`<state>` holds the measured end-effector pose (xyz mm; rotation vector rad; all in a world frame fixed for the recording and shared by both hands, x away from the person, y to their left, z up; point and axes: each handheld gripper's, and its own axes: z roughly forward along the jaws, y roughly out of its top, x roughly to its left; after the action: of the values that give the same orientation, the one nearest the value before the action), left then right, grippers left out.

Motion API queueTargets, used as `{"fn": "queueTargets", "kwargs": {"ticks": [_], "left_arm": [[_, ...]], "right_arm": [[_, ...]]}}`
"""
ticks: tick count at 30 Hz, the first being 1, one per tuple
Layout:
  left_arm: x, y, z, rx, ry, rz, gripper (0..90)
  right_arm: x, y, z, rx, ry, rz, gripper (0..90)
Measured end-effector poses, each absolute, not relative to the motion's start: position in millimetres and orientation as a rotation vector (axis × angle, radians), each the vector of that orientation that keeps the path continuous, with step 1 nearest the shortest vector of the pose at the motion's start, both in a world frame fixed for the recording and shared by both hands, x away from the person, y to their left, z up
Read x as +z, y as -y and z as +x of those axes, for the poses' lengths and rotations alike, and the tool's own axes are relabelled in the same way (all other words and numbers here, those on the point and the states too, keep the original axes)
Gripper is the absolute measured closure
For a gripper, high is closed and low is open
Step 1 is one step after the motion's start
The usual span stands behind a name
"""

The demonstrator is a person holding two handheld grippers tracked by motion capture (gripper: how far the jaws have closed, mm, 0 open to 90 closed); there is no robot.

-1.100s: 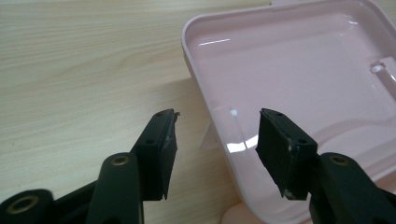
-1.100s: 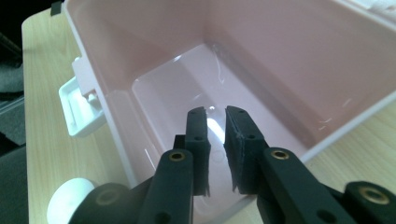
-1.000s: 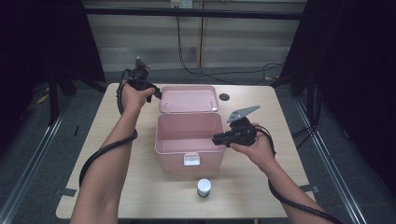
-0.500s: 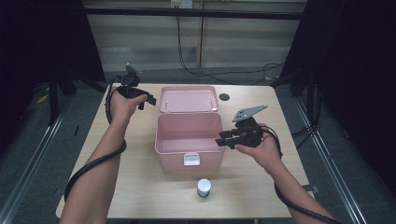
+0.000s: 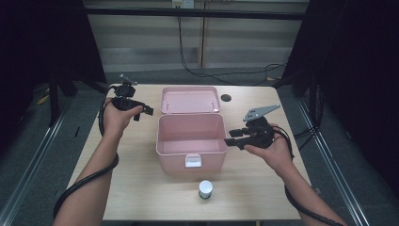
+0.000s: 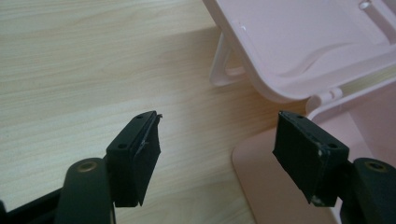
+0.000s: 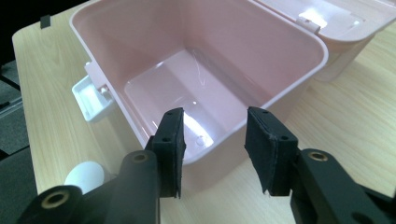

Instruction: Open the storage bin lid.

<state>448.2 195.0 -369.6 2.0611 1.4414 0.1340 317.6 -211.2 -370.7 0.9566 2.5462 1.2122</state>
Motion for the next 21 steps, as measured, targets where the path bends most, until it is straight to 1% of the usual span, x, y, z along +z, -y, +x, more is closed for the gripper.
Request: {"fn": "queueTargets", "kwargs": {"ticks": [8,21], "left_arm": [[-376.8,-206.7,434.4,0.139,-1.432,2.058,29.7],[-410.5,-229.1,401.6,0.156,-1.432,2.065,30.2]], "right_arm": [[-373.8,220.2,310.0,1.203,-2.556,0.962,53.9],[-379.2,224.8,294.0,1.154,-2.6,0.941,48.1]]}}
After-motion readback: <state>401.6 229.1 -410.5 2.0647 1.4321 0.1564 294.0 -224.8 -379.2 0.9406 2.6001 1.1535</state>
